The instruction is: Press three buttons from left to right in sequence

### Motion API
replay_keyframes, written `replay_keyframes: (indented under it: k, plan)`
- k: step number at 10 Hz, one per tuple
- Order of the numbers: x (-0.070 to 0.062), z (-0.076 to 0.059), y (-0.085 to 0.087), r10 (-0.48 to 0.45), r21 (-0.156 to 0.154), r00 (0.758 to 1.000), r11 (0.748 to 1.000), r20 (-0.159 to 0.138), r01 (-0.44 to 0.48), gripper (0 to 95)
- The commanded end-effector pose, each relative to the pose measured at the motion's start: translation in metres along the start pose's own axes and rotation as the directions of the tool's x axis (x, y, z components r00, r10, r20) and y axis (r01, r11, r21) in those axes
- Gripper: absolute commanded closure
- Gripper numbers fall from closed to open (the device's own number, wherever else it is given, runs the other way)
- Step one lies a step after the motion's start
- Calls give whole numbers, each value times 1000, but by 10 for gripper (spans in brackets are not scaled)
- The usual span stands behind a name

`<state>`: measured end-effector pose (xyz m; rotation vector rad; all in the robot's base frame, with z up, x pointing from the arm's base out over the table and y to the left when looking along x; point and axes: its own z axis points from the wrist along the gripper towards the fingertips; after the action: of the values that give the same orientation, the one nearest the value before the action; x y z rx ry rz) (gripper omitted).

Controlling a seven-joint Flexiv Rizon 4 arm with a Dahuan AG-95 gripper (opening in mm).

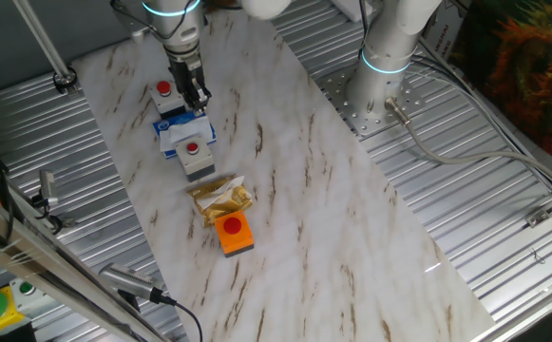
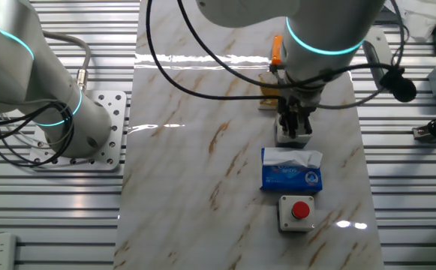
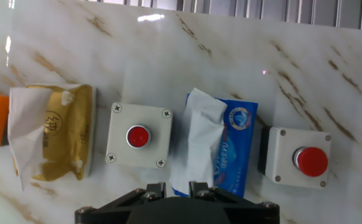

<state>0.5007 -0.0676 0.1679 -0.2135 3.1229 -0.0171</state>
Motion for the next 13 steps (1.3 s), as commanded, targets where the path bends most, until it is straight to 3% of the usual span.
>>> replay_keyframes:
  k: [1, 4, 5, 11, 13]
  plan:
    - [4, -4, -8, -14, 0, 1000, 1000, 5, 14, 760]
    - [2, -4, -22, -32, -6, 999, 999, 6, 32, 760]
    - [0, -2, -26, -36, -7, 999, 999, 6, 36, 950]
    - [-5, -3, -31, -44, -5, 999, 999, 6, 44, 950]
    - [-7, 5, -51, -60, -12, 998, 998, 10, 60, 950]
